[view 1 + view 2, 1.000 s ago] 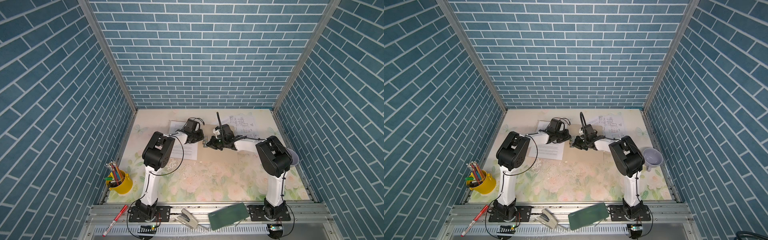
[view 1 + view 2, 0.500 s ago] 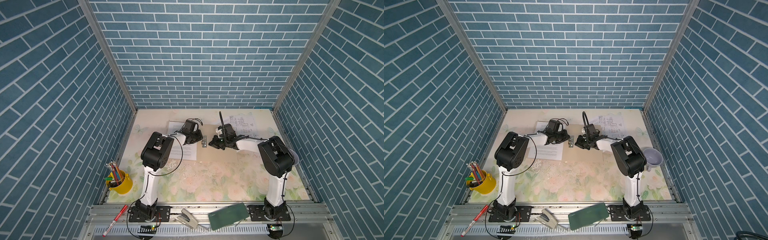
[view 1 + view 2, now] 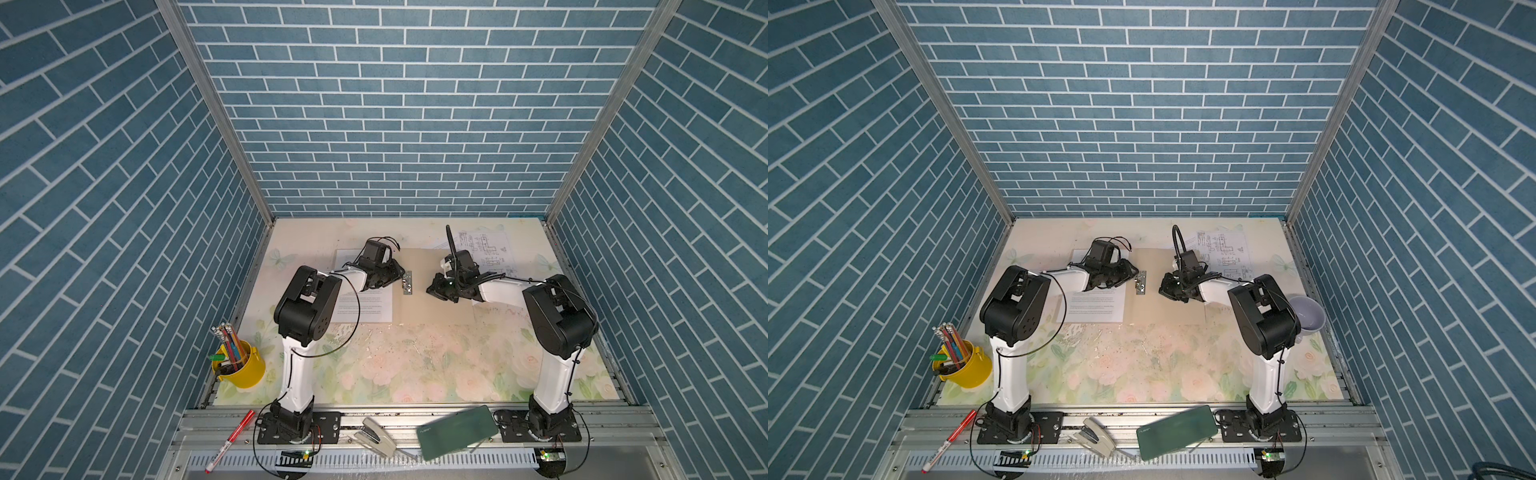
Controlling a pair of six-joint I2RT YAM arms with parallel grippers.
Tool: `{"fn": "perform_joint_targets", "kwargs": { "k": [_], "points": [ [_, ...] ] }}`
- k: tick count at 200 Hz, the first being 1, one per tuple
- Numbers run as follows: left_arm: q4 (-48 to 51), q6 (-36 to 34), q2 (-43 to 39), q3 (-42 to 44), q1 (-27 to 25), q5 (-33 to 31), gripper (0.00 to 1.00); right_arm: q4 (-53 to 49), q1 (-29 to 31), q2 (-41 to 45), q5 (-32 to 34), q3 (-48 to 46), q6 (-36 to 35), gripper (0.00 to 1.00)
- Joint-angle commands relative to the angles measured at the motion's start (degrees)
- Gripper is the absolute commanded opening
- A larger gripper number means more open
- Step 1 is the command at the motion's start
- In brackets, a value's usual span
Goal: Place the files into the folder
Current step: 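Release the clip lever and draw the left gripper back while the right withdraws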
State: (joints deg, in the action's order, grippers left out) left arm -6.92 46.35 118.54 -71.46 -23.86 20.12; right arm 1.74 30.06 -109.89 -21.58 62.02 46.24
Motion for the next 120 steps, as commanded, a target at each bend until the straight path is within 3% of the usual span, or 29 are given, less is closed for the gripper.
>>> {"fn": "perform_joint_targets", "kwargs": {
  "k": [1, 76, 95, 120],
  "points": [
    [2.0, 0.5, -2.3, 1.8, 0.5, -0.9, 0.54, -0.1, -0.5, 2.2, 1.1, -1.7, -1.2, 0.03],
    [-4.1, 3.8, -8.0, 6.9, 0.5, 2.7, 0.85, 0.6, -1.6, 3.4, 2.0, -2.6, -1.2, 0.19],
    [-6.6, 5.5, -9.6, 8.7, 0.5, 4.4, 0.99, 0.7, -2.0, 3.4, 2.1, -2.5, -0.9, 0.22],
    [-9.4, 7.6, -11.0, 10.6, -0.2, 6.1, 1.0, 0.6, -2.3, 3.4, 2.8, -2.7, -0.7, 0.31]
  ]
}}
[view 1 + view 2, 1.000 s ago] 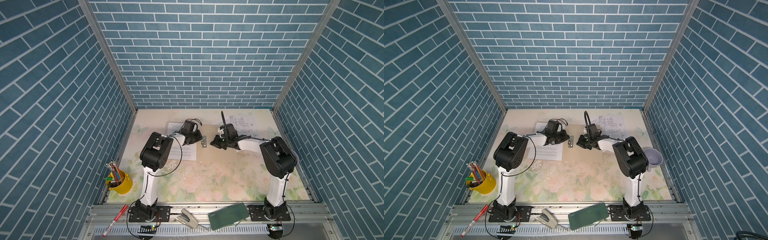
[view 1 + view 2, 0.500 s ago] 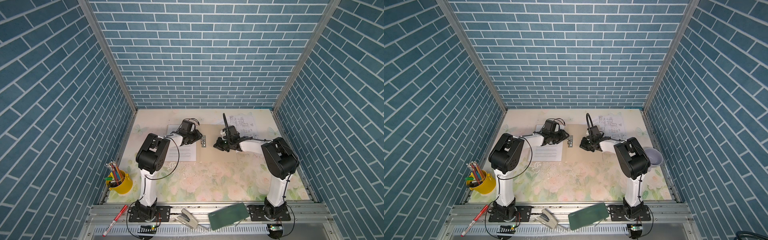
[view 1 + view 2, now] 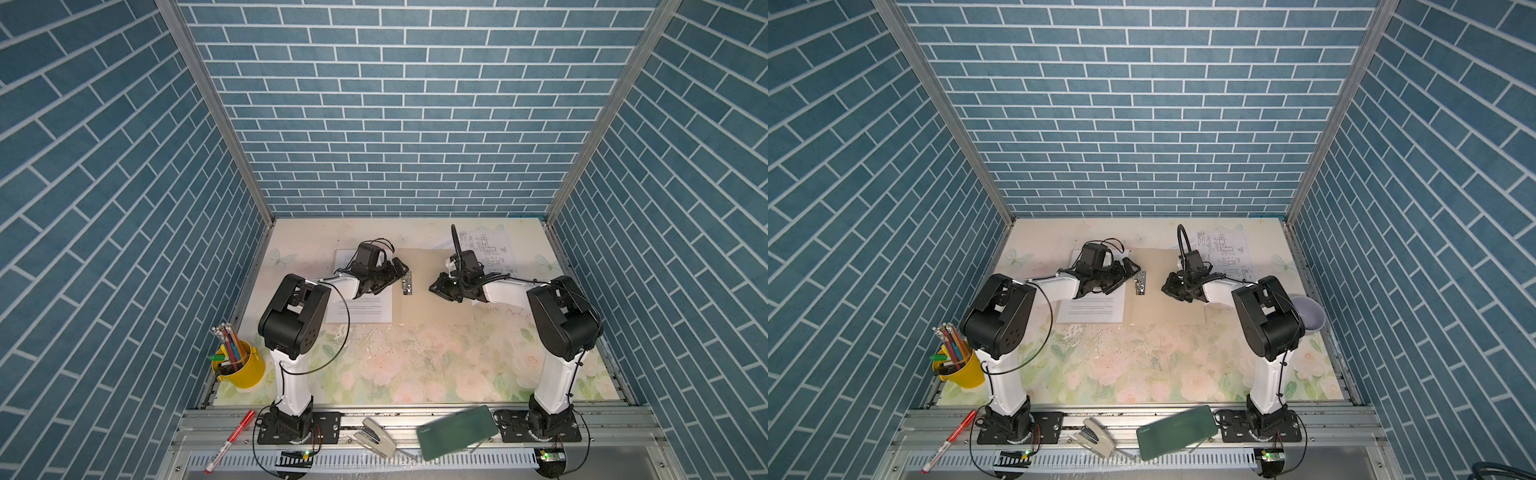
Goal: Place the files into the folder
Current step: 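Release the clip lever and draw the left gripper back while the right withdraws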
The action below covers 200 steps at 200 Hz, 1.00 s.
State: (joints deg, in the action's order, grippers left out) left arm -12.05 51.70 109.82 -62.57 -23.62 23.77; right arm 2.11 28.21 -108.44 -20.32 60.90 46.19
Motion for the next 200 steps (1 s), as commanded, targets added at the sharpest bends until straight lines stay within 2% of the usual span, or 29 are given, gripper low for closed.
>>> {"fn": "perform_joint_targets", "kwargs": {
  "k": [1, 114, 154, 200],
  "points": [
    [-4.3, 2.3, -2.4, 1.8, -0.5, 2.5, 1.0, 0.3, -0.4, 1.9, 1.6, -1.6, -0.6, 0.31],
    [-13.9, 11.1, -0.6, 3.2, -5.1, 7.5, 1.0, 0.1, -2.1, 2.2, 2.5, -3.3, 0.5, 0.46],
    [-12.9, 10.4, 1.9, -1.4, -4.4, 7.3, 1.0, 0.3, -2.6, 3.5, 3.5, -5.0, 0.5, 0.53],
    [-6.1, 5.7, 8.9, -13.4, -1.2, 8.0, 1.0, 0.4, -4.0, 5.9, 4.4, -7.3, -0.4, 0.54]
  ]
}}
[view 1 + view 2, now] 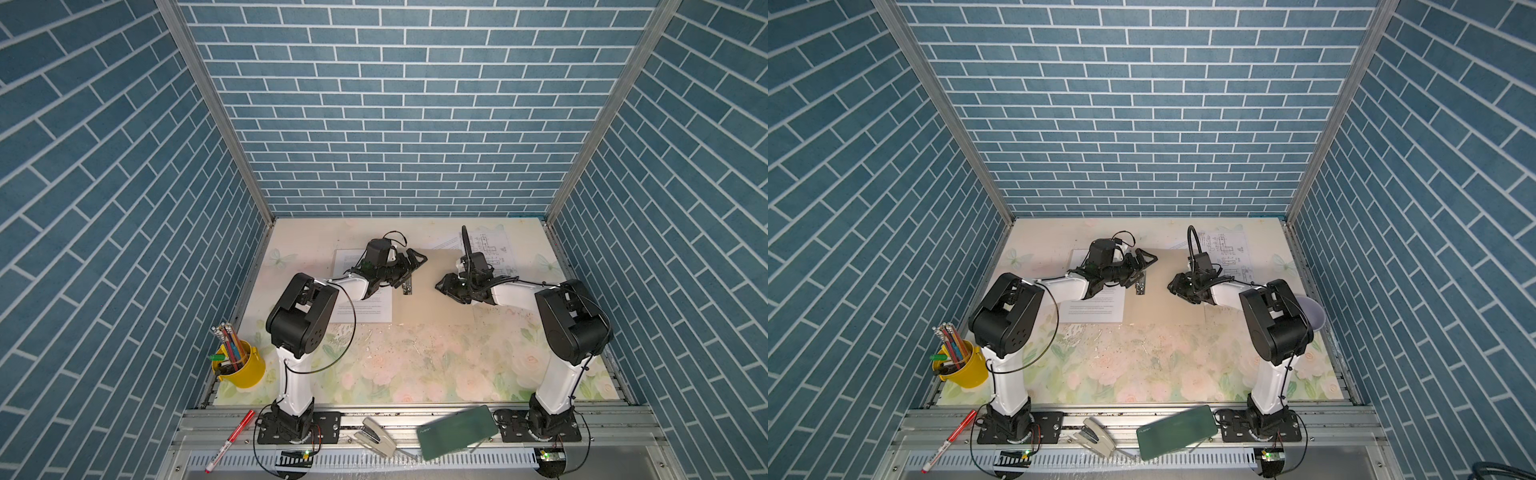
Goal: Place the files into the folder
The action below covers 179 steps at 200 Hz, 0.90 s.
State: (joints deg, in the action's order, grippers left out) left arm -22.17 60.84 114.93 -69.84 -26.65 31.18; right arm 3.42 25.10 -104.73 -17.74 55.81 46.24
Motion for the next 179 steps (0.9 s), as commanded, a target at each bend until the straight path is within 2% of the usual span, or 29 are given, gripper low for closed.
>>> {"fn": "perform_joint_targets", "kwargs": {
  "k": [1, 27, 54, 111, 179],
  "points": [
    [4.2, -3.6, 4.1, -6.4, 1.8, 0.6, 1.0, -0.9, -1.0, 2.2, 1.9, -2.2, -0.5, 0.54],
    [8.9, -6.5, 8.8, -13.5, 3.1, 1.1, 1.0, -0.9, -1.7, 3.5, 2.0, -2.9, -1.2, 0.54],
    [10.5, -8.2, 9.4, -15.5, 3.6, 0.7, 1.0, -1.7, -2.5, 4.3, 2.7, -3.2, -2.2, 0.54],
    [12.4, -12.5, 2.9, -11.8, 3.5, -0.3, 1.0, -2.3, -4.6, 5.4, 3.2, -3.8, -4.1, 0.54],
    [9.1, -12.5, -1.1, -8.0, 3.2, 1.9, 1.0, -2.2, -5.9, 9.0, 4.9, -5.6, -6.6, 0.54]
  ]
}}
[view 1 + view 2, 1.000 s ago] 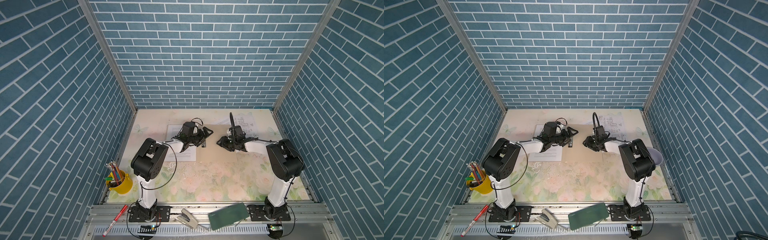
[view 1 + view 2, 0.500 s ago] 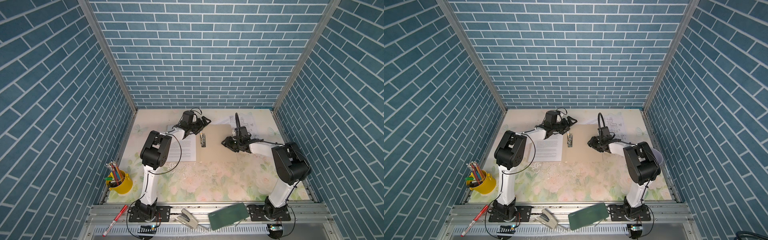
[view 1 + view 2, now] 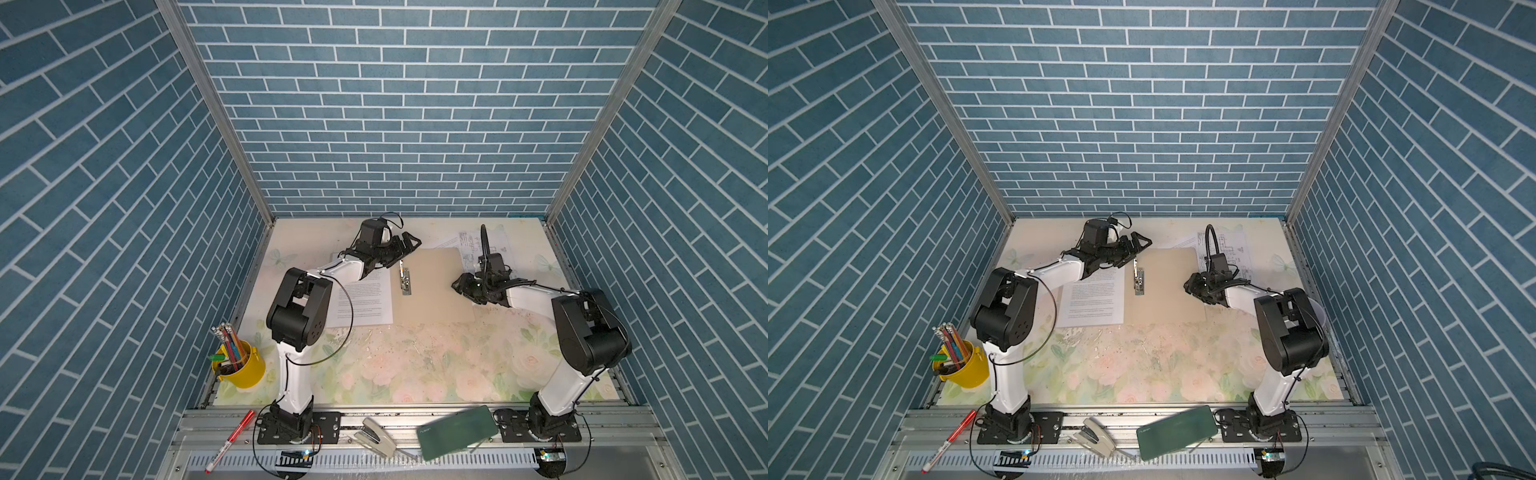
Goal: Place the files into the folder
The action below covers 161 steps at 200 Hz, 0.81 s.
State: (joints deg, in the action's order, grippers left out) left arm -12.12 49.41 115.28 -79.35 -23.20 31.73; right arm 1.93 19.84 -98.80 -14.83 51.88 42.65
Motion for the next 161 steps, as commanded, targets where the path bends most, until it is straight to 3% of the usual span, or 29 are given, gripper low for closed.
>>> {"fn": "perform_joint_targets", "kwargs": {
  "k": [1, 65, 161],
  "points": [
    [-0.9, -1.2, -1.4, 1.5, -0.3, 1.3, 1.0, -0.7, -0.7, 3.1, 2.0, -1.7, -3.1, 0.54],
    [3.8, -5.4, -6.7, 7.0, -0.7, -4.1, 1.0, -2.1, -2.6, 4.7, 2.6, -4.0, -5.4, 0.54],
    [4.4, -6.5, -10.6, 12.3, -0.9, -6.8, 1.0, 1.6, -2.6, 2.4, 0.0, -7.0, -4.2, 0.54]
  ]
}}
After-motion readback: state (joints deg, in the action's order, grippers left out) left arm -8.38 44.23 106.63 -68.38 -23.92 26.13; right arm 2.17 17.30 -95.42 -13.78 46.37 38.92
